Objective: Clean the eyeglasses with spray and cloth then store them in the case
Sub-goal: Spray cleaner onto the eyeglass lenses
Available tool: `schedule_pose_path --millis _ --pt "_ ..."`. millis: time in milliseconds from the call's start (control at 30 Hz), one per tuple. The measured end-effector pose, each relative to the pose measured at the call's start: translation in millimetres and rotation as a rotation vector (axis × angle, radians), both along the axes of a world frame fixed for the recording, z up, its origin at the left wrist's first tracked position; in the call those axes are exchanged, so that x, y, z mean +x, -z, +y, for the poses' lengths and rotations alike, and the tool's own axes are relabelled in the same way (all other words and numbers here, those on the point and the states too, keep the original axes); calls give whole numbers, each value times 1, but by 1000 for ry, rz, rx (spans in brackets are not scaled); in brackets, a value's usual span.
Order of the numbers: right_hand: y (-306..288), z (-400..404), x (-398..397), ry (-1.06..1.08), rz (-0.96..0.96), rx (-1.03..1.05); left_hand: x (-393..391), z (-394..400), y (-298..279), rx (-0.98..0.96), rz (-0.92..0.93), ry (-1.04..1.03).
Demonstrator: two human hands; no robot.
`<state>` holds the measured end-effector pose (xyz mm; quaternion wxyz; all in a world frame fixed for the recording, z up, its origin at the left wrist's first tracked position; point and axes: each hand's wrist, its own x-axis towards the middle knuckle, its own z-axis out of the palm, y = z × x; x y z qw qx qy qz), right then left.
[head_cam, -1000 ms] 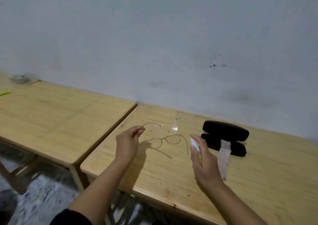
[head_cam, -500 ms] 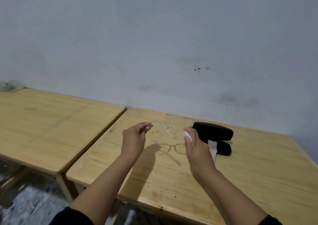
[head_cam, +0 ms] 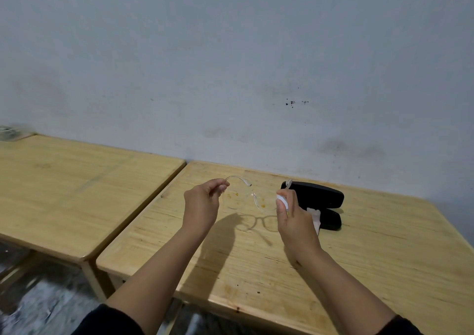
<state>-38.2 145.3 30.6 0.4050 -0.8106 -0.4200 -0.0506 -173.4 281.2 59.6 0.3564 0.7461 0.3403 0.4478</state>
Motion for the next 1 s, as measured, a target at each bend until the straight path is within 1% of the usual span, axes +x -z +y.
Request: schedule_pose_path --millis 167,233,300,400,500,567,633,667,700,733,800,833,867,933,1000 --pt "-12 3 -16 -44 -57 22 5 -3 1 -14 -20 -10" --pt "-15 10 -28 -115 -23 62 8 -5 1 -14 -24 -10" --pt "-15 19 -33 -166 -1 55 11 -7 1 -30 -30 -3" --pt "-12 26 -33 -172 -1 5 13 -9 -1 -48 -39 4" --pt "-12 26 -34 -159 0 13 14 -10 -4 -55 -44 -1" --pt "-12 27 -33 -154 3 57 14 -9 -6 -65 -54 0" --pt "-11 25 -31 -138 23 166 13 -8 -7 -73 -62 -4" --pt "-10 22 -29 -111 59 243 12 -7 -8 -80 -72 -8" --pt "-10 18 -27 -79 142 325 11 -6 -8 -91 -85 -14" --pt "-12 13 -26 -50 283 410 10 -4 -9 -104 -99 -19" --pt "-15 5 -23 -29 632 554 8 0 -10 -140 -133 -27" --pt "-15 3 -20 -33 777 594 7 1 -11 -166 -157 -30" --pt "-15 1 -17 -42 883 608 8 2 -12 -187 -180 -36" --pt "-16 1 -12 -82 1010 614 9 3 -14 -207 -209 -49" --pt "-17 2 -9 -134 1071 608 11 3 -15 -224 -225 -46"
